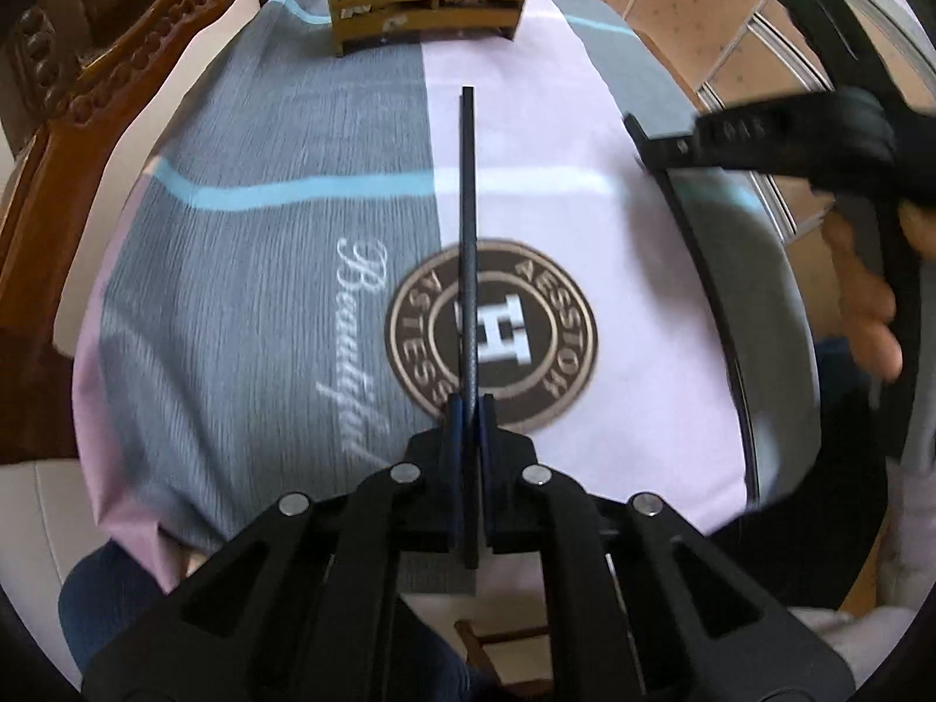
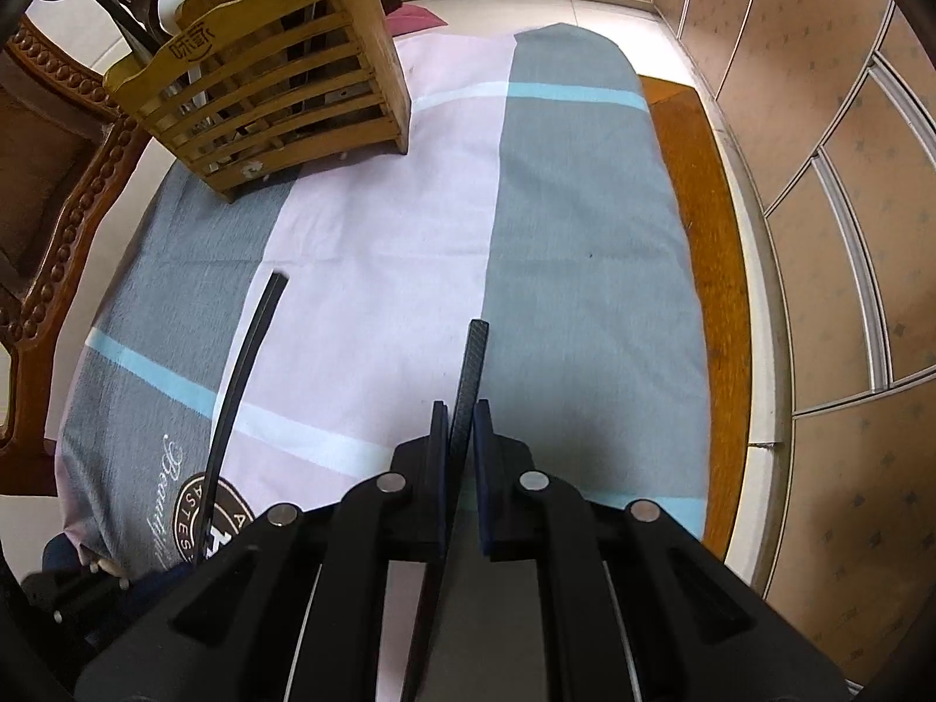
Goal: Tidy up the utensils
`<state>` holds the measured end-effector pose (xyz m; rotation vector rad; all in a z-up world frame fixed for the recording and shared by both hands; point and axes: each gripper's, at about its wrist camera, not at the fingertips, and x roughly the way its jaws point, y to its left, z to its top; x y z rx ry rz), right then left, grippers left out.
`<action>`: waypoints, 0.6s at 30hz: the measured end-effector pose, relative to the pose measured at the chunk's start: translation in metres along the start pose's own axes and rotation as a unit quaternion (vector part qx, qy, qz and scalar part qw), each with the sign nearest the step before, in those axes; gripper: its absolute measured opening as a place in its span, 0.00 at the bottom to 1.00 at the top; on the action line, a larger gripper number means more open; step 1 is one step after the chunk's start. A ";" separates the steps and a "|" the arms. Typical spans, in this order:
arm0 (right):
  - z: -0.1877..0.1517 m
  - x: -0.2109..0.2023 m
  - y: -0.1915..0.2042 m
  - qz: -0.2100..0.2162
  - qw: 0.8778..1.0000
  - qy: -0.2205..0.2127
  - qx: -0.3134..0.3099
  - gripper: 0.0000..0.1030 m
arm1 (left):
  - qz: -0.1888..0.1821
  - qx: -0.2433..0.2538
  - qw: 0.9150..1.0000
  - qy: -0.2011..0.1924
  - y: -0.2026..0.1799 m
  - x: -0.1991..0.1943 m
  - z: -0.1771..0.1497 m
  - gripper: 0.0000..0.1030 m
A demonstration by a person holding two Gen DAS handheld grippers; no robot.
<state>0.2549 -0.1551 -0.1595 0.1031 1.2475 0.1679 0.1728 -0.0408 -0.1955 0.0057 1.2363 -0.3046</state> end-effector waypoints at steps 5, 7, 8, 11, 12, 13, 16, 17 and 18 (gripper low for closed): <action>0.005 0.004 0.004 -0.004 1.000 0.009 -0.007 0.16 | 0.013 0.010 1.000 -0.014 -0.006 0.003 0.024 0.26; 0.005 0.004 0.005 -0.011 1.000 0.009 -0.006 0.17 | 0.017 0.012 0.999 -0.026 -0.007 0.004 0.039 0.30; 0.005 0.004 0.005 -0.014 1.000 0.009 -0.005 0.17 | 0.019 0.013 0.999 -0.030 -0.009 0.007 0.050 0.31; 0.004 0.002 0.003 -0.019 1.000 0.013 -0.001 0.17 | 0.034 0.016 0.998 -0.041 -0.012 0.016 0.080 0.33; 0.004 0.002 0.002 -0.020 1.000 0.014 -0.001 0.17 | 0.040 0.013 0.998 -0.046 -0.011 0.018 0.090 0.33; 0.005 0.002 0.002 -0.024 1.000 0.014 -0.003 0.17 | 0.048 0.008 0.998 -0.051 -0.010 0.021 0.100 0.33; 0.006 0.001 0.007 -0.052 0.998 0.011 -0.024 0.17 | 0.059 0.004 0.997 -0.048 -0.008 0.029 0.120 0.33; 0.007 0.001 0.007 -0.053 0.998 0.011 -0.026 0.17 | 0.063 0.005 0.997 -0.046 -0.007 0.033 0.125 0.33; 0.008 0.002 0.008 -0.053 0.998 0.013 -0.027 0.17 | 0.066 0.006 0.997 -0.043 -0.006 0.038 0.129 0.34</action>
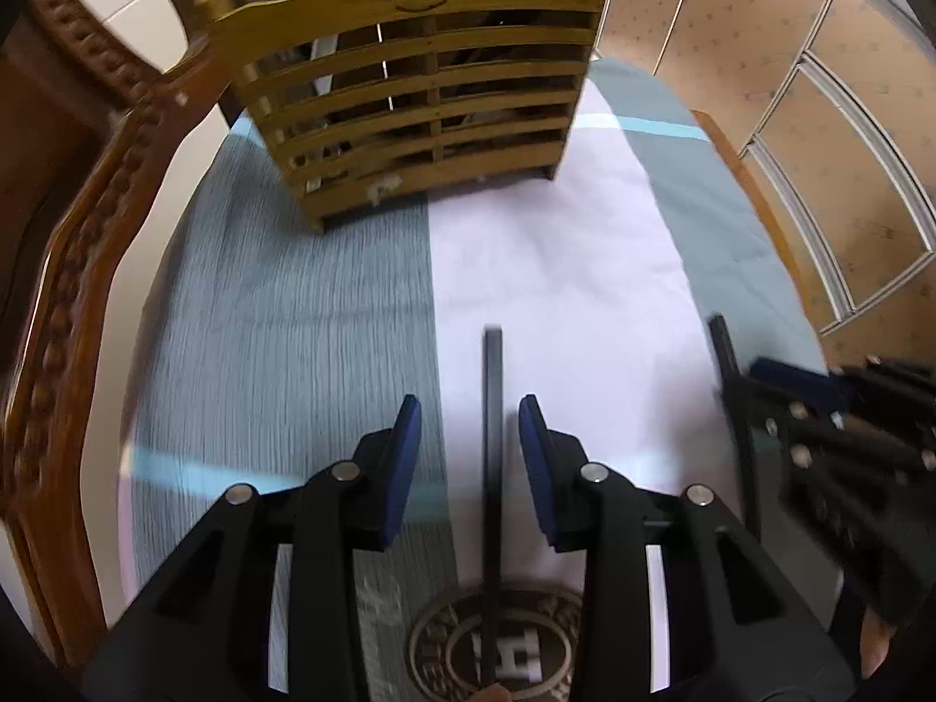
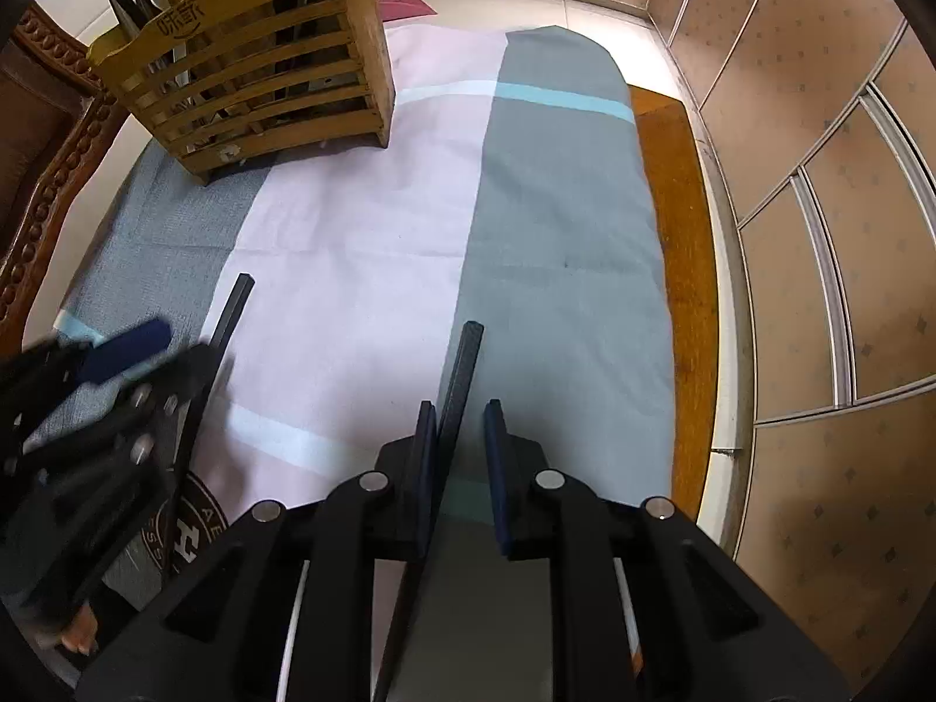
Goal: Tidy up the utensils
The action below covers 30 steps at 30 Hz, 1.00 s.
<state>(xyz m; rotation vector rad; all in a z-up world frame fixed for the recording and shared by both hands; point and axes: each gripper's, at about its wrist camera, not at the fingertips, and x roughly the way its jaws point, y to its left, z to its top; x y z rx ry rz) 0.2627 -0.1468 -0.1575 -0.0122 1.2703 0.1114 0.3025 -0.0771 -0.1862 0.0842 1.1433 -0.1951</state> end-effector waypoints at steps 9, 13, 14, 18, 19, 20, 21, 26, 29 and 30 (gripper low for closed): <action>0.011 0.012 -0.001 -0.005 1.000 0.005 0.012 0.21 | 0.003 0.003 1.000 0.017 0.001 0.026 0.017 0.46; 0.013 0.014 0.004 -0.007 1.000 0.004 0.011 0.32 | 0.011 0.003 1.000 0.019 0.002 0.029 0.020 0.61; 0.013 0.015 0.005 -0.007 1.000 0.004 0.010 0.35 | 0.014 0.000 1.000 0.019 0.003 0.031 0.021 0.67; 0.011 0.015 0.012 -0.012 1.000 -0.001 0.005 0.41 | 0.008 -0.010 1.000 0.017 0.009 0.034 0.021 0.73; 0.010 0.015 0.013 -0.014 1.000 -0.001 0.004 0.42 | 0.009 -0.008 1.000 0.016 0.010 0.033 0.020 0.73; 0.010 0.015 0.013 -0.015 1.000 -0.001 0.004 0.43 | 0.009 -0.008 1.000 0.016 0.011 0.032 0.019 0.73; 0.010 0.015 0.014 -0.015 1.000 -0.001 0.004 0.43 | 0.008 -0.008 1.000 0.017 0.010 0.032 0.019 0.73; 0.009 0.015 0.013 -0.012 1.000 -0.001 0.007 0.43 | 0.008 -0.009 1.000 0.022 0.012 0.033 0.022 0.74; 0.012 0.016 0.013 -0.014 1.000 0.001 0.010 0.43 | 0.009 -0.012 0.999 0.030 0.014 0.035 0.027 0.74; 0.012 0.016 0.013 -0.017 1.000 0.002 0.008 0.43 | 0.010 -0.012 0.999 0.033 0.015 0.035 0.028 0.73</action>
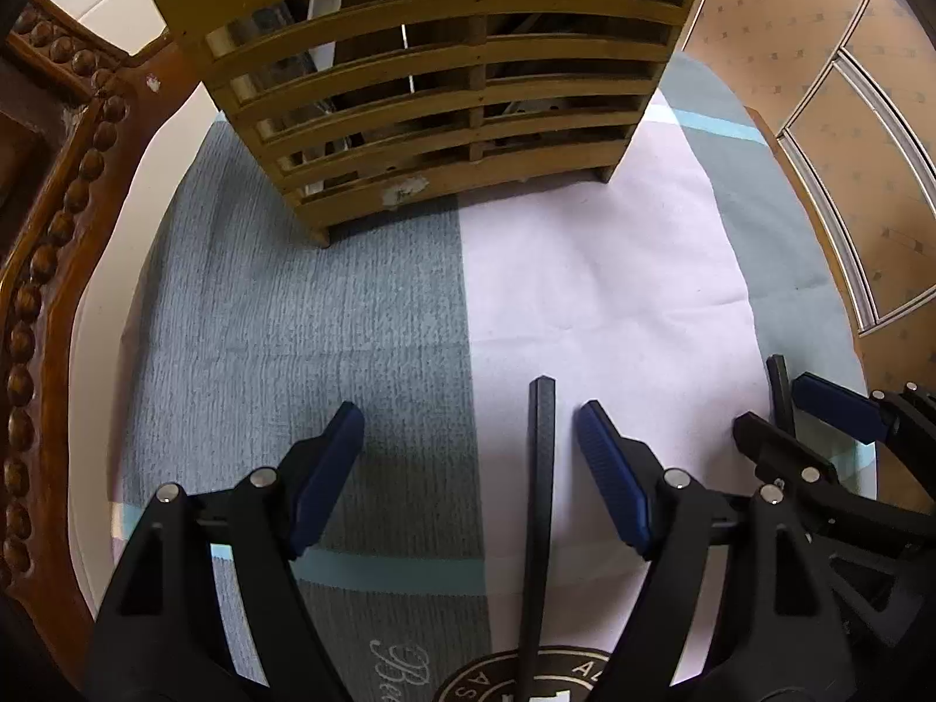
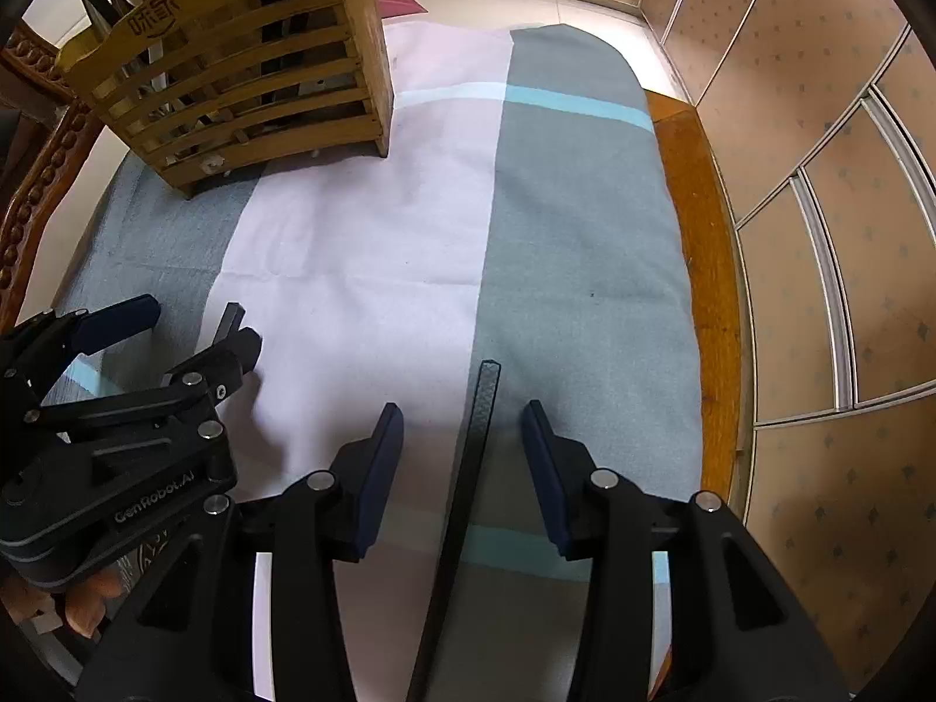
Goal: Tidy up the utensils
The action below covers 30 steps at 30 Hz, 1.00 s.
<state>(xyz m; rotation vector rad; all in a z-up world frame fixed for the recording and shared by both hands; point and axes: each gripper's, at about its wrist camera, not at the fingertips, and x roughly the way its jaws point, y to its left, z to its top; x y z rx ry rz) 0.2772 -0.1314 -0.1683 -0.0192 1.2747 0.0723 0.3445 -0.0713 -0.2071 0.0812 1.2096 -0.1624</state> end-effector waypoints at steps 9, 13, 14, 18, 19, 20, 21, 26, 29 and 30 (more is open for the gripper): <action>0.004 0.001 0.006 -0.006 1.000 0.003 0.002 0.43 | -0.011 0.002 1.000 -0.003 -0.002 -0.008 0.002 0.22; 0.004 -0.002 0.006 -0.004 1.000 0.001 0.002 0.18 | -0.020 -0.007 1.000 0.000 0.004 -0.012 0.001 0.08; 0.004 -0.003 0.005 -0.002 1.000 0.002 0.003 0.09 | -0.022 -0.008 1.000 -0.001 0.006 -0.013 0.000 0.08; 0.004 -0.008 0.003 0.006 1.000 -0.002 0.004 0.08 | -0.026 -0.016 0.999 -0.022 0.015 -0.028 -0.002 0.07; 0.003 -0.012 0.004 0.008 1.000 -0.007 0.003 0.07 | -0.027 -0.018 0.999 -0.030 0.016 -0.035 -0.003 0.07; 0.002 -0.017 0.005 0.010 1.000 -0.013 0.002 0.07 | -0.027 -0.019 0.999 -0.036 0.018 -0.040 -0.003 0.07; 0.002 -0.022 0.005 0.011 1.000 -0.019 0.001 0.07 | -0.027 -0.018 0.998 -0.044 0.019 -0.048 -0.002 0.07; 0.003 -0.063 0.007 0.017 0.998 -0.065 -0.002 0.07 | -0.031 -0.018 0.995 -0.094 0.023 -0.095 -0.001 0.07; 0.004 -0.096 0.006 0.027 0.995 -0.099 0.000 0.07 | -0.034 -0.020 0.991 -0.124 0.027 -0.125 -0.003 0.07; 0.004 -0.106 0.004 0.032 0.993 -0.111 0.002 0.07 | -0.034 -0.020 0.990 -0.134 0.027 -0.134 -0.004 0.07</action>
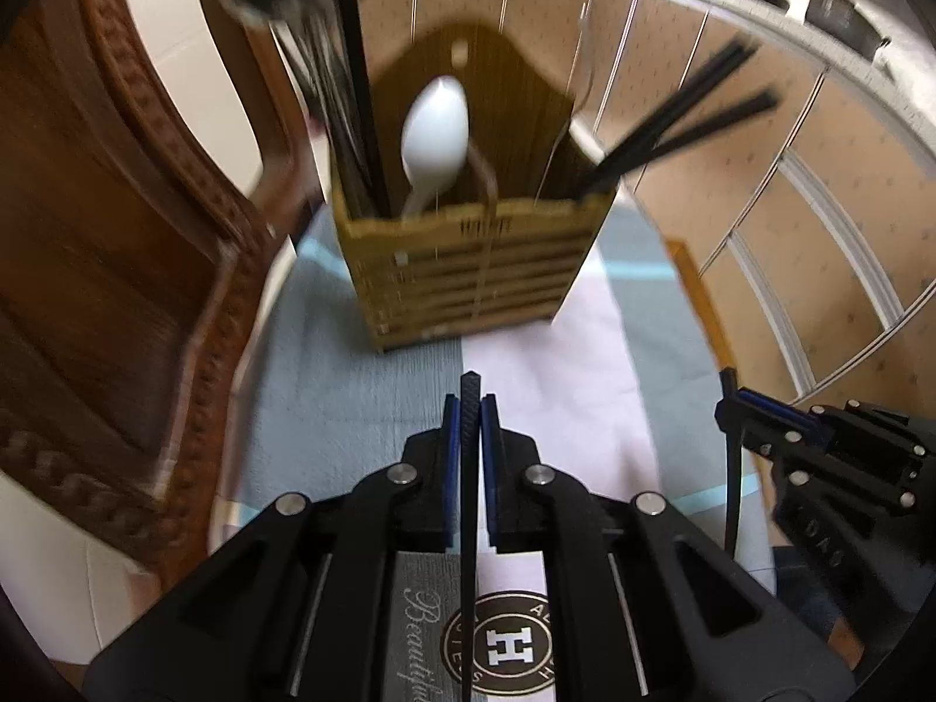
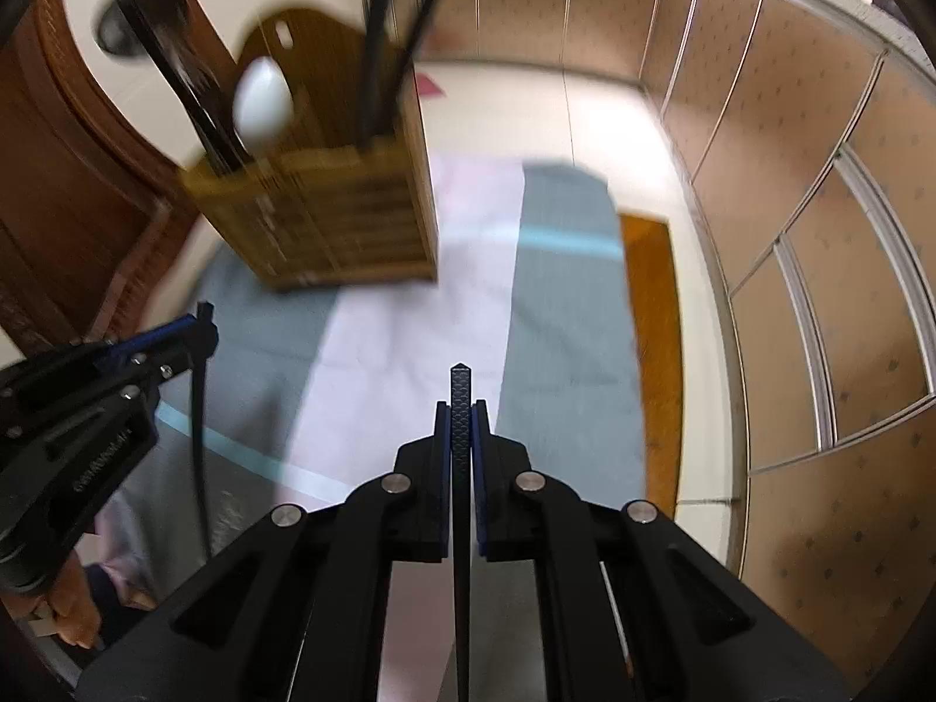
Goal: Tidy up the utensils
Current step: 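Insert the chopsticks into the wooden holder with the left and right grippers, then open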
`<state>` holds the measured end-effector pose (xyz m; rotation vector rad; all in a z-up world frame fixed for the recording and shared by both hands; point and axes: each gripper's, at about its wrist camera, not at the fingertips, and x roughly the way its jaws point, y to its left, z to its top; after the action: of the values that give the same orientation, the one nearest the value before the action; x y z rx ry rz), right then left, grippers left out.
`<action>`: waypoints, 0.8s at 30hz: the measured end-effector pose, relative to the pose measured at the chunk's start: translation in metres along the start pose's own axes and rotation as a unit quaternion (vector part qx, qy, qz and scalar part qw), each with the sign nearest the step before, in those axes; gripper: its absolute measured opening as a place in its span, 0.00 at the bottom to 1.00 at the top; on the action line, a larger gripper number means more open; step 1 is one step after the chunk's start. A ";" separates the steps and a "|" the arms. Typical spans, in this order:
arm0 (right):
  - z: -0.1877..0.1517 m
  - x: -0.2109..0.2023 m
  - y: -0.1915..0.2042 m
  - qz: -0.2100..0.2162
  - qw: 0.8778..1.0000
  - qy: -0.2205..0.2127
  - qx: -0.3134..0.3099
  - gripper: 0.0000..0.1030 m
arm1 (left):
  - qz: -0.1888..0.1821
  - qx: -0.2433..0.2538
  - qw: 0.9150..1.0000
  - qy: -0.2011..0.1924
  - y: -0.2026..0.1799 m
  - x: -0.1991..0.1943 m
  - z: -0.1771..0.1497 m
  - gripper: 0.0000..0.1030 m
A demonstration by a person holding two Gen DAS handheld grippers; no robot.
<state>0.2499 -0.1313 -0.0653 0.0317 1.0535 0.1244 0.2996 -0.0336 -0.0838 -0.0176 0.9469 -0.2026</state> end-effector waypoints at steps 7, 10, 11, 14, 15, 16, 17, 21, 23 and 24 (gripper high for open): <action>0.010 -0.063 0.002 0.022 0.997 -0.073 0.004 0.07 | -0.005 -0.005 0.998 -0.055 -0.001 -0.049 0.008 0.07; 0.010 -0.085 0.003 0.027 0.995 -0.099 0.001 0.07 | -0.004 -0.010 0.997 -0.080 0.000 -0.074 0.007 0.07; 0.012 -0.091 0.003 0.027 0.994 -0.106 -0.001 0.07 | -0.002 -0.013 0.996 -0.089 -0.002 -0.079 0.009 0.07; 0.011 -0.110 0.005 0.031 0.991 -0.126 -0.006 0.07 | 0.006 -0.019 0.992 -0.125 -0.001 -0.100 0.011 0.07; 0.011 -0.115 0.005 0.032 0.991 -0.132 -0.007 0.07 | 0.011 -0.020 0.990 -0.138 -0.001 -0.106 0.011 0.07; 0.012 -0.120 0.005 0.033 0.990 -0.138 -0.009 0.07 | 0.015 -0.020 0.989 -0.147 -0.001 -0.112 0.012 0.07; 0.011 -0.123 0.007 0.032 0.989 -0.143 -0.010 0.07 | 0.017 -0.019 0.988 -0.151 0.003 -0.119 0.011 0.07; 0.010 -0.135 0.010 0.026 0.986 -0.163 -0.016 0.07 | 0.019 -0.024 0.987 -0.159 0.007 -0.128 0.010 0.07; 0.009 -0.135 0.013 0.026 0.985 -0.167 -0.019 0.07 | 0.019 -0.026 0.987 -0.157 0.008 -0.130 0.008 0.07; 0.009 -0.134 0.014 0.025 0.985 -0.167 -0.020 0.07 | 0.019 -0.027 0.987 -0.155 0.009 -0.130 0.006 0.07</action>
<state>0.1912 -0.1334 0.0566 0.0408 0.7152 0.1782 0.2326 -0.0019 0.0236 -0.0797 0.6408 -0.1341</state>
